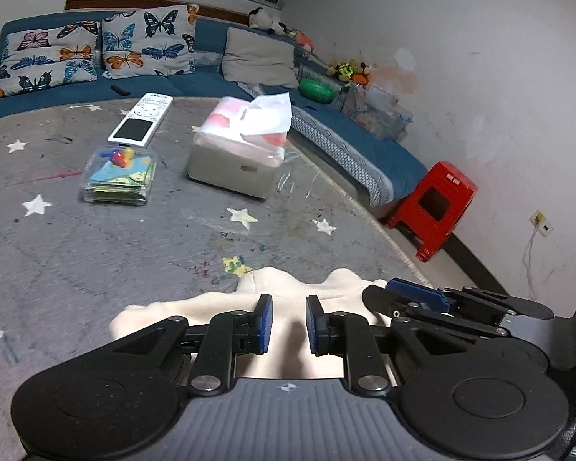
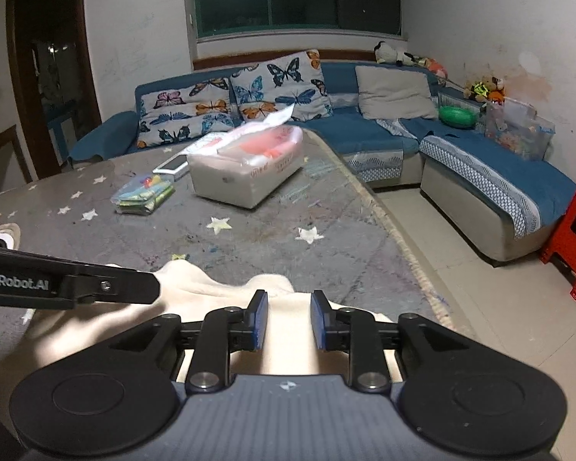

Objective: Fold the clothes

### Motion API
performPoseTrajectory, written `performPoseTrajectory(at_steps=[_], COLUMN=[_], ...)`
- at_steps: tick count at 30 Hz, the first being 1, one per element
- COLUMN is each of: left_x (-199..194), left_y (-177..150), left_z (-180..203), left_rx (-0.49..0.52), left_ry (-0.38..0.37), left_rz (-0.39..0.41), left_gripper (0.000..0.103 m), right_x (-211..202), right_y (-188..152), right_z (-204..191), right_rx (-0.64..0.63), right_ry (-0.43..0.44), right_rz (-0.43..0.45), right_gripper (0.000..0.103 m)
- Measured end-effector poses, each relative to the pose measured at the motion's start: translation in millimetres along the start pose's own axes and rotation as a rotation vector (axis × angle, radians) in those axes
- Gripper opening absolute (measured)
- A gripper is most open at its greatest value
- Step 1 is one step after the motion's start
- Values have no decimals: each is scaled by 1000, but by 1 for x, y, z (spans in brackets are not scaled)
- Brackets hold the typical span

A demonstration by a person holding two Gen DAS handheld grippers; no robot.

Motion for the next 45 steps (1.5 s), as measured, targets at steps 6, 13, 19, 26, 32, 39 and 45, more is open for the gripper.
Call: performPoseTrajectory(at_steps=[6,13,19,26,32,39,45], left_x=[11,14,9,-9,-38,-71,-83], left_y=[0,0,-1,-8,-28,-59,-79], left_z=[-3,-3,1,11,17,18,11], left_rx=[-3,2,4,41,87,123,130], left_ry=[2,9,21,29,23,27,56], left_rz=[-11,-12,-9,0,10,30,25], left_gripper=[20,20,22,22,22,22,22], right_x=[2,5,-15,-42,-72,-99,-109], right_y=[0,-1,0,-13,-31,-53,-73], right_z=[0,-1,-2,-10,-19,-37,-39], right_rx=[-10,-17,-28,-48,-58,-95,-103], right_ry=[-6,0,10,41,70,88,79], right_rz=[7,1,21,20,26,47,25], right_gripper=[27,31,33,40,41,42,44])
Point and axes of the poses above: each gripper's, at about its wrist camera, not at the fingertips, and x roughly the way its jaws point, z to its right, y to its top, the point moved 4 cm from there along x, roughly the way its jaws point, and after that the axes turned 8 degrees about -y, right-handed, at the moved point
